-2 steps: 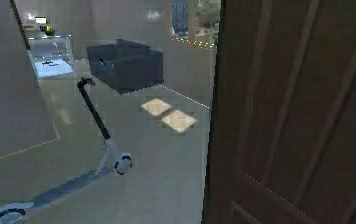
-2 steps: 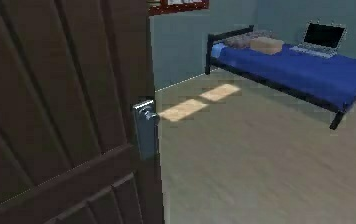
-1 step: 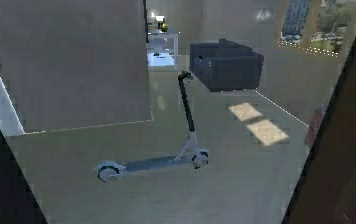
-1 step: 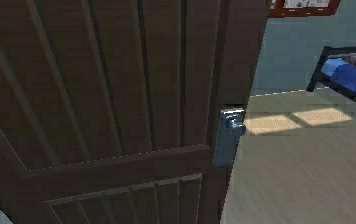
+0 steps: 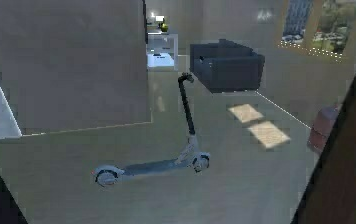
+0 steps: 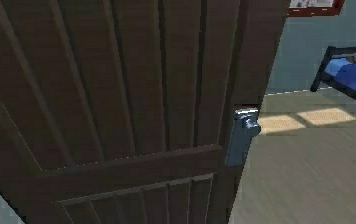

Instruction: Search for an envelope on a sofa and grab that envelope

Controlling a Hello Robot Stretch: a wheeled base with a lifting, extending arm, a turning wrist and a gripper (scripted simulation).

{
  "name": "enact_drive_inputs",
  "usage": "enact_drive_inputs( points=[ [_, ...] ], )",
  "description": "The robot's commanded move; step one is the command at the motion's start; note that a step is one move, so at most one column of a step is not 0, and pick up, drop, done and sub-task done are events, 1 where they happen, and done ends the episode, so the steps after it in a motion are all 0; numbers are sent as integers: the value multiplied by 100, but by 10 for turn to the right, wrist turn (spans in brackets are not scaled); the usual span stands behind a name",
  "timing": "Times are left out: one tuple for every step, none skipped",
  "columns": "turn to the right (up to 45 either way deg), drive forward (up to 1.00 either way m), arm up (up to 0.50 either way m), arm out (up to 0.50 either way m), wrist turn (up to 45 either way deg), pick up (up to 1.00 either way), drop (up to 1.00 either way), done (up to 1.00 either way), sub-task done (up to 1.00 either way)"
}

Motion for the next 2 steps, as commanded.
enact_drive_inputs(
  points=[
    [90, 0, 0, 0, 0, 0, 0, 0, 0],
    [0, 80, 0, 0, 0, 0, 0, 0, 0]
  ],
)
